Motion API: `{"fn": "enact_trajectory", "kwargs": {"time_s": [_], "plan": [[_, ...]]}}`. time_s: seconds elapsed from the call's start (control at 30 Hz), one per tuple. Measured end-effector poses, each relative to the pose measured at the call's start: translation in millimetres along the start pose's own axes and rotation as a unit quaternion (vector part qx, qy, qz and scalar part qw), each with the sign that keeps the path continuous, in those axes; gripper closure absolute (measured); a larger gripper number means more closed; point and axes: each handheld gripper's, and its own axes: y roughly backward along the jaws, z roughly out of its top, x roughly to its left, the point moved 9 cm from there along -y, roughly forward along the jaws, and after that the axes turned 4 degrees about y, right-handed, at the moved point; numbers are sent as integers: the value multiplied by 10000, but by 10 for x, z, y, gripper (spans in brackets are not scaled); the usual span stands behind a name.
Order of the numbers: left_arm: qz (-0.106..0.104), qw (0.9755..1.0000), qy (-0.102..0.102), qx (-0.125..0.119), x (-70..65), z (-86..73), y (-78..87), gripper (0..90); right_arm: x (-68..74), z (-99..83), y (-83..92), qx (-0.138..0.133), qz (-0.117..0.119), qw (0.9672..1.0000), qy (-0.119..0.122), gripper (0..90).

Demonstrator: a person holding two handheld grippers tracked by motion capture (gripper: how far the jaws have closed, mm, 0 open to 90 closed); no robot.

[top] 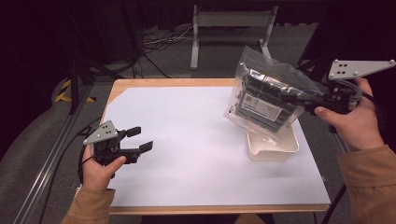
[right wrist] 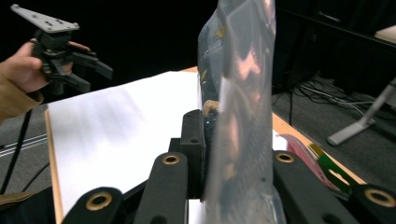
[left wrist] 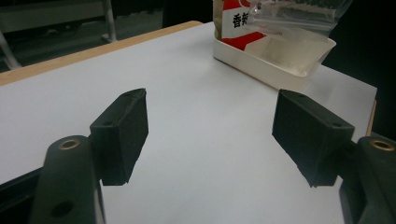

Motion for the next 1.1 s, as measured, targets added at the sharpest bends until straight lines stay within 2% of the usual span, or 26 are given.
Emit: {"fn": "enact_trajectory", "kwargs": {"time_s": [0.1,0.13,0.4,0.7,0.97,1.1], "plan": [[5,10000,-31,15,7,-4,-3,277,-41,-26,22,47,-87,9999,-34,760],[-1,10000,-10,16,8,-8,-7,275,-83,-50,43,95,-180,9998,-69,760],[-11,10000,53,48,13,-25,-11,274,-186,-119,111,262,-444,9986,-147,759],[-2,10000,51,44,27,-30,-6,273,-329,-265,130,434,-713,9956,-427,760],[12,10000,63,40,34,-31,1,272,-405,-376,90,515,-754,9942,-572,759],[25,10000,42,17,40,-29,8,271,-449,-466,60,565,-803,9922,-765,759]]}}
